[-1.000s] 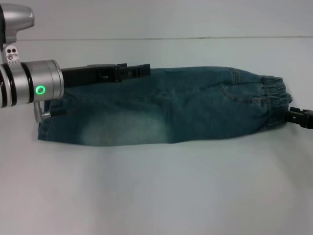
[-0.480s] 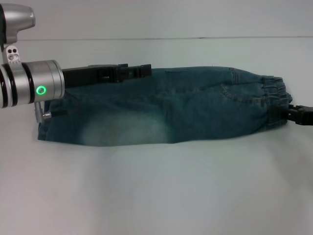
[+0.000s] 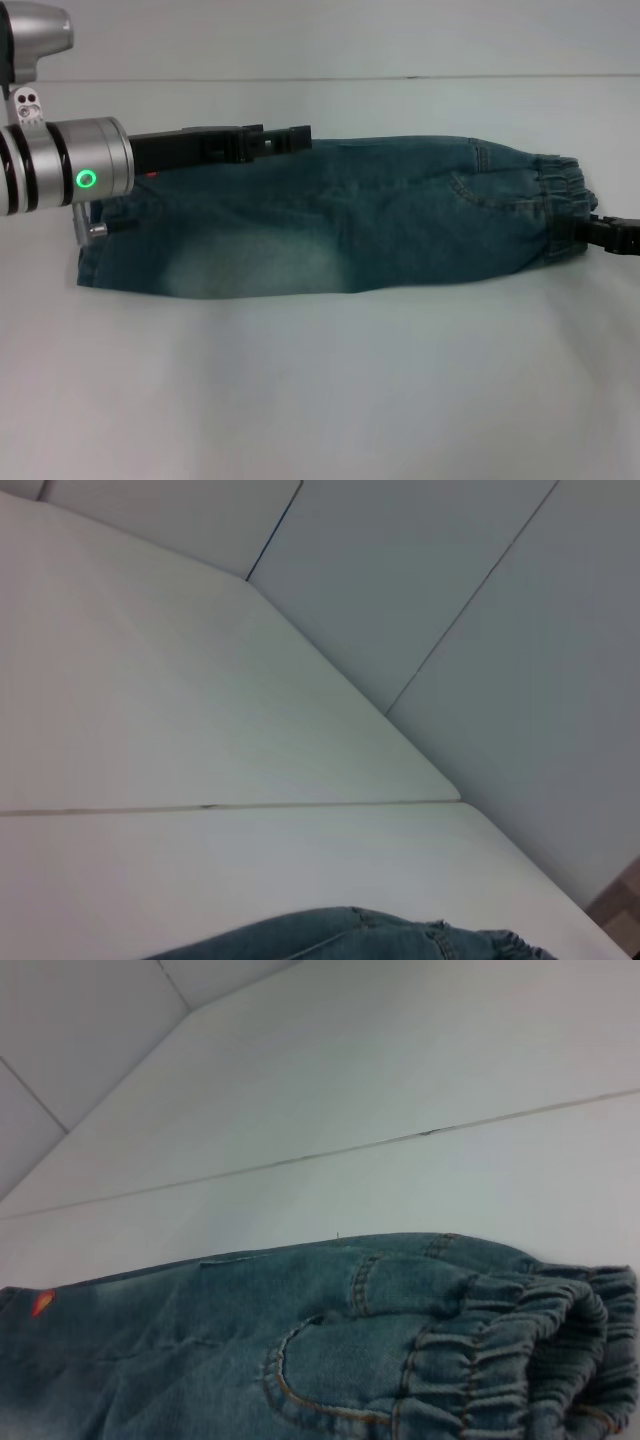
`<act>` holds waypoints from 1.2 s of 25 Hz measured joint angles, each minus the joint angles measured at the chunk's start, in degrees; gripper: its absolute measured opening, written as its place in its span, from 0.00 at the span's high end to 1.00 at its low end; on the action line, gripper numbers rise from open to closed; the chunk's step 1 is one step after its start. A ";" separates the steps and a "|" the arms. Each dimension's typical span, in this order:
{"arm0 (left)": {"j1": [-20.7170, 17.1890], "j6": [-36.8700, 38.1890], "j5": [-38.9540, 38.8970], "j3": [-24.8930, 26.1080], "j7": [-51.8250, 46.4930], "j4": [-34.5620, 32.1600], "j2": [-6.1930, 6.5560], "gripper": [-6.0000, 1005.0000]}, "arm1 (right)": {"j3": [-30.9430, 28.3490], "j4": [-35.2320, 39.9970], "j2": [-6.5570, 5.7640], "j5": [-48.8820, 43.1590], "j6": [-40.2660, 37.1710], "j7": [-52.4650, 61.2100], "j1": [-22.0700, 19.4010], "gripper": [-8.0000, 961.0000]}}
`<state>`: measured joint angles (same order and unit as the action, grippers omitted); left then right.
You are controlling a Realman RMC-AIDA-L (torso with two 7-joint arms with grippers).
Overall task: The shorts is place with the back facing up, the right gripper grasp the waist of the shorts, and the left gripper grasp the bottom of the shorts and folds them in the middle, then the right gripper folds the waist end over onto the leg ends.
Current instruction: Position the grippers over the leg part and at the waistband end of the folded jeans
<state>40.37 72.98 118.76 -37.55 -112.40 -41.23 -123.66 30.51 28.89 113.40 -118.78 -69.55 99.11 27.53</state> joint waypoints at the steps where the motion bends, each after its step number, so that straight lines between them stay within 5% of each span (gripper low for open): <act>1: 0.03 -0.03 -0.18 0.05 -0.01 -0.04 -0.01 0.08 | -0.04 -0.09 0.00 0.01 0.03 0.06 -0.10 0.46; 30: 1.56 -0.87 -2.06 -2.47 -0.62 -0.34 -0.09 0.09 | -0.53 -0.23 -0.18 0.00 -0.14 4.51 0.76 0.48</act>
<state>41.93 72.11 116.70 -40.02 -113.02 -41.57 -123.75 29.98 28.66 113.22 -118.78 -69.69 103.62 28.29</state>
